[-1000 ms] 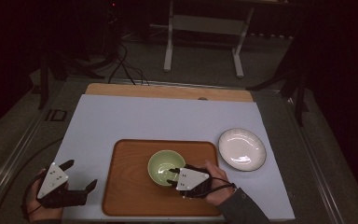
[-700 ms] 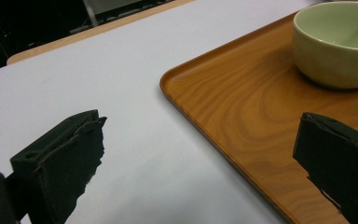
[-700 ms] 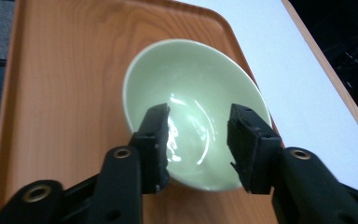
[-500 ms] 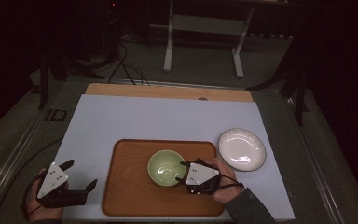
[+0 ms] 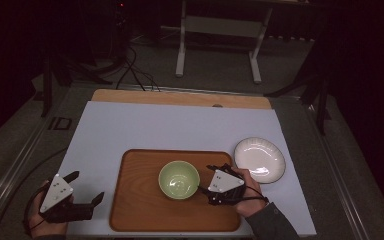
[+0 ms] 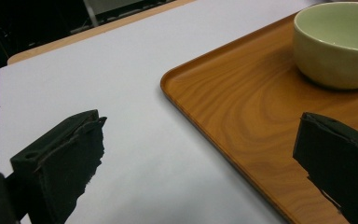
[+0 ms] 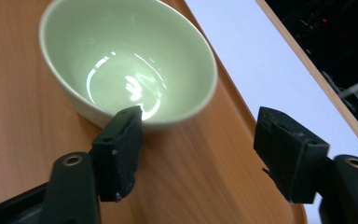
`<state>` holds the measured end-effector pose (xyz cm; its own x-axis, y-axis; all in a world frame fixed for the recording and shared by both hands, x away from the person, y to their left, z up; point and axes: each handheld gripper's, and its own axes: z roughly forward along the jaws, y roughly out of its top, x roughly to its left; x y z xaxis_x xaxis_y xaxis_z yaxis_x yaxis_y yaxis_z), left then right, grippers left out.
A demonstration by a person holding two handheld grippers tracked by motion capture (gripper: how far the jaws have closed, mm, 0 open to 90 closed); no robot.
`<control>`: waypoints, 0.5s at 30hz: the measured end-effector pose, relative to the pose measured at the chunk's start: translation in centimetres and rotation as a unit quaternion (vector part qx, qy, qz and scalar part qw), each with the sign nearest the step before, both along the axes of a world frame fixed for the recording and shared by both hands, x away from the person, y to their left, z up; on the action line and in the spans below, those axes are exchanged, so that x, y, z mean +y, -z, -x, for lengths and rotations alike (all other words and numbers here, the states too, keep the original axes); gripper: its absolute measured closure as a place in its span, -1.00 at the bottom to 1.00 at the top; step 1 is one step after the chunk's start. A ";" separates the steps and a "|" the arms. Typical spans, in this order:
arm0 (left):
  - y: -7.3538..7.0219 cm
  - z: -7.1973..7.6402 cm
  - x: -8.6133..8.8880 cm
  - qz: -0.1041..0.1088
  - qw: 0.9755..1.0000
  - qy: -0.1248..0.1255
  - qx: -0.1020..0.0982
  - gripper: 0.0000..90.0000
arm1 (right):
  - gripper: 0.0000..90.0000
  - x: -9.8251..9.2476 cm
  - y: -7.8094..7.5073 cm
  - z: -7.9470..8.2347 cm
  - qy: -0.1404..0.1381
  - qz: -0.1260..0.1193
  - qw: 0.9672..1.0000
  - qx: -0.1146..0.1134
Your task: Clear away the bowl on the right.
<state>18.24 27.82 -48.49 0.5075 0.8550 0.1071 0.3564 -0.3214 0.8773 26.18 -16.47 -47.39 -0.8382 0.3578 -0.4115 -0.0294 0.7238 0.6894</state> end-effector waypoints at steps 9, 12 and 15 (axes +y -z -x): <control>0.0 0.0 0.0 0.000 1.000 0.000 0.000 -0.97 | -0.44 -2.8 0.3 -0.2 0.041 -0.016 0.999 0.009; 0.0 0.0 0.0 -0.002 1.000 0.001 -0.001 -0.97 | -0.47 -3.7 0.4 -0.2 0.058 -0.026 0.998 0.012; -0.1 0.1 0.0 -0.001 1.000 0.001 -0.002 -0.97 | -0.49 -4.6 0.4 -0.1 0.071 -0.041 0.996 0.017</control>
<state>18.19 27.78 -48.43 0.5080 0.8543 0.1098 0.3531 -0.3228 0.8781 26.31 -21.10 -47.81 -0.7900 0.5050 -0.3477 0.0941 0.6602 0.7452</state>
